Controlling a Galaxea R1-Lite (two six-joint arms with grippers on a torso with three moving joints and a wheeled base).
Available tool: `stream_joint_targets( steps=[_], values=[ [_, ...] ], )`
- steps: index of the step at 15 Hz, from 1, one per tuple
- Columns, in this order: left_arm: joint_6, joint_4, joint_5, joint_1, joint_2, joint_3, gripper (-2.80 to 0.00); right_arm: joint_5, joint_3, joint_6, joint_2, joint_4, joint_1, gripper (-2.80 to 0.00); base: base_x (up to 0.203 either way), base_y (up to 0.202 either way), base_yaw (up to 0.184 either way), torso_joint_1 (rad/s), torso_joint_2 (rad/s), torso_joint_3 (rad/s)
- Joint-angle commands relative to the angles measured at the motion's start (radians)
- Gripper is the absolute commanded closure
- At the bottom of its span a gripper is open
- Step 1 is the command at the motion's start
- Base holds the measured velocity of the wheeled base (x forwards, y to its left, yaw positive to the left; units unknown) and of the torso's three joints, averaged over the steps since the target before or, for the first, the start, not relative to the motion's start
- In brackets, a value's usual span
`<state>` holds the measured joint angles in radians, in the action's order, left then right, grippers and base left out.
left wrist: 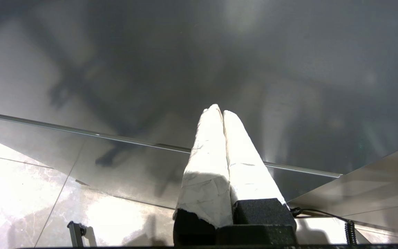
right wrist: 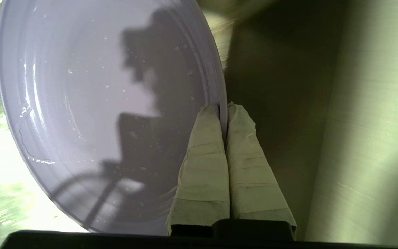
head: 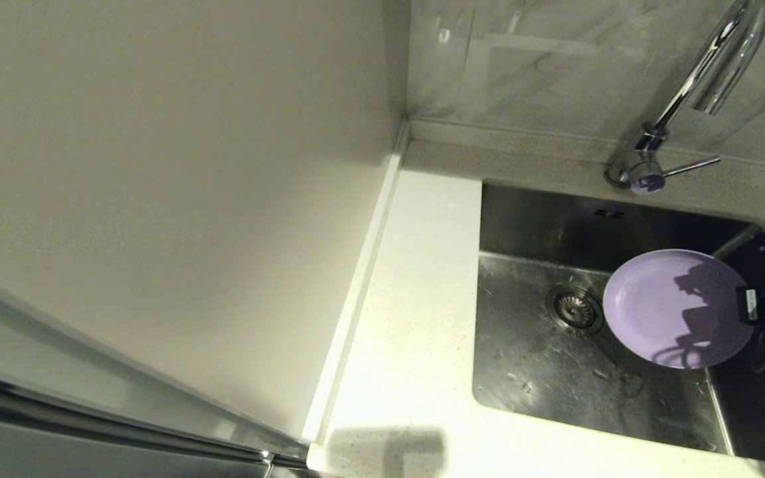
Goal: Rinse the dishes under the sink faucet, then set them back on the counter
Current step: Put a plate back to the table from the sink
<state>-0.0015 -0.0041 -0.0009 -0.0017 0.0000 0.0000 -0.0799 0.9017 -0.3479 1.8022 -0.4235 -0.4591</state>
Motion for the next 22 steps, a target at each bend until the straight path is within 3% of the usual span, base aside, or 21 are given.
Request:
stream_joint_targets(
  steps=[1, 6, 12, 18, 22],
  values=[
    [0.0, -0.001, 0.001, 0.0, 0.0, 0.003, 0.0, 0.042, -0.06, -0.01, -0.162, -0.056, -0.013, 0.0, 0.0, 0.0, 0.0, 0.0, 0.0, 0.0],
    [0.0, -0.001, 0.001, 0.0, 0.0, 0.003, 0.0, 0.158, -0.203, -0.117, -0.329, -0.251, -0.018, 0.0, 0.0, 0.0, 0.0, 0.0, 0.0, 0.0],
    [0.0, -0.001, 0.001, 0.0, 0.0, 0.003, 0.0, 0.181, -0.251, -0.168, -0.481, -0.335, -0.033, 0.0, 0.0, 0.0, 0.0, 0.0, 0.0, 0.0],
    [0.0, -0.001, -0.001, 0.0, 0.0, 0.003, 0.0, 0.192, -0.29, -0.316, -0.557, -0.647, -0.074, 0.0, 0.0, 0.0, 0.0, 0.0, 0.0, 0.0],
    [0.0, -0.001, -0.001, 0.0, 0.0, 0.003, 0.0, 0.202, -0.296, -0.336, -0.581, -0.793, -0.123, 0.0, 0.0, 0.0, 0.0, 0.0, 0.0, 0.0]
  ],
)
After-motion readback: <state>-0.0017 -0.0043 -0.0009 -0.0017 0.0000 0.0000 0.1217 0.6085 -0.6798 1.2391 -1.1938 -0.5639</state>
